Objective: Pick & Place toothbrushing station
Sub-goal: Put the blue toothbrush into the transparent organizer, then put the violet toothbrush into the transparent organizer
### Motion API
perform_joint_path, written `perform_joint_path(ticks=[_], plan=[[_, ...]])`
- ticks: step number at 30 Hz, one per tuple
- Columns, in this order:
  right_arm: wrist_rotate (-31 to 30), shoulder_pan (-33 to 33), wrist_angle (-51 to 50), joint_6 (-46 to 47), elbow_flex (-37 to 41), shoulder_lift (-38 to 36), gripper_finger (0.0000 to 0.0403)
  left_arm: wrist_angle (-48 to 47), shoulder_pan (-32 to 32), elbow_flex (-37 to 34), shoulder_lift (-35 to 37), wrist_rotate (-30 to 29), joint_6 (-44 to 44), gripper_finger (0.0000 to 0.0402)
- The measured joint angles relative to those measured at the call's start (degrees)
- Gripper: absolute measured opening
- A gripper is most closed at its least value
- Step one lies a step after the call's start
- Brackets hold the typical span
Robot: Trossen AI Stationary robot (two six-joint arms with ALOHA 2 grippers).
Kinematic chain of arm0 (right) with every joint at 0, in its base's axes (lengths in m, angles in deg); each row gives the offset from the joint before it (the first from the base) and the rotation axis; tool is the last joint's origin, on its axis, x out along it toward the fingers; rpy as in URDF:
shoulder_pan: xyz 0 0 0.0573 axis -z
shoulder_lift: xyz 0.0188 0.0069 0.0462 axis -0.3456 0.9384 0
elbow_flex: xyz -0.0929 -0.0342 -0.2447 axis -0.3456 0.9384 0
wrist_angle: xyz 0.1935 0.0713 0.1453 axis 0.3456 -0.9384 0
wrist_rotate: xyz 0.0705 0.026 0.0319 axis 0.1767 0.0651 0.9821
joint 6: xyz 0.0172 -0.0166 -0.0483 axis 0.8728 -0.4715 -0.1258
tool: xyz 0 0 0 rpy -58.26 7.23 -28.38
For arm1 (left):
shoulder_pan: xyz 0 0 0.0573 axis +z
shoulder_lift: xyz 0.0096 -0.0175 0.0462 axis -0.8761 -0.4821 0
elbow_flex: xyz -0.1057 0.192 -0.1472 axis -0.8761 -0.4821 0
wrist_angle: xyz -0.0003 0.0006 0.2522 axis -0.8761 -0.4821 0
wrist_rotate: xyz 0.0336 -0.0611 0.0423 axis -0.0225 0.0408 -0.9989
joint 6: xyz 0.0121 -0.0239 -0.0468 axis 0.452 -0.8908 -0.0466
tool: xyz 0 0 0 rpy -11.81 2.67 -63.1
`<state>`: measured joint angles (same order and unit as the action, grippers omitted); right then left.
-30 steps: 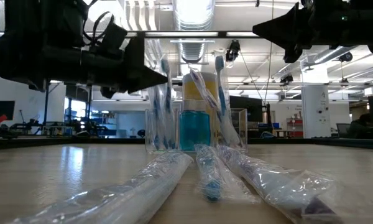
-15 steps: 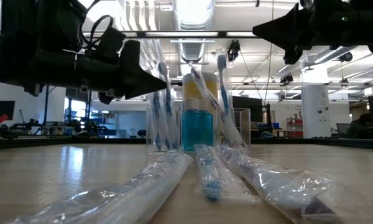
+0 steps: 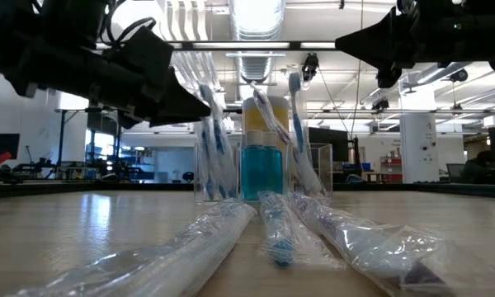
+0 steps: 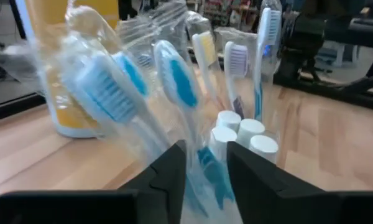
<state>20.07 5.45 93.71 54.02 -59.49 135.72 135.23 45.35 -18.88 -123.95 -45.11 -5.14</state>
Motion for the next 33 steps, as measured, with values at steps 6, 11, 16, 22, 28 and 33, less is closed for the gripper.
perform_joint_path(ticks=[6, 11, 16, 22, 28, 33], plan=[[0.04, 0.00, -0.77, 0.26, -0.02, 0.00, 0.0008, -17.78, -0.12, 0.00, 10.94, 3.00, -5.51, 0.0154], [2.53, 0.00, -2.31, 2.63, -0.02, 0.00, 0.0008, -30.35, -0.18, 0.00, 19.54, 11.30, -8.01, 0.0158], [10.81, 0.00, -4.76, 8.82, -0.95, 0.00, 0.0008, -38.39, -1.05, -0.02, 27.24, 19.93, -5.68, 0.0158], [13.66, -3.81, -25.49, 19.49, -9.41, 0.87, 0.0008, -39.72, -2.91, -0.38, 36.93, 30.44, 3.70, 0.0157], [8.01, -9.59, -44.38, 31.16, -21.02, 6.42, 0.0008, -42.75, -4.12, -1.37, 46.48, 30.77, 5.85, 0.0113], [7.01, -12.74, -49.07, 37.51, -27.97, 13.03, 0.0008, -43.62, -4.25, -4.15, 52.68, 33.47, 5.64, 0.0019]])
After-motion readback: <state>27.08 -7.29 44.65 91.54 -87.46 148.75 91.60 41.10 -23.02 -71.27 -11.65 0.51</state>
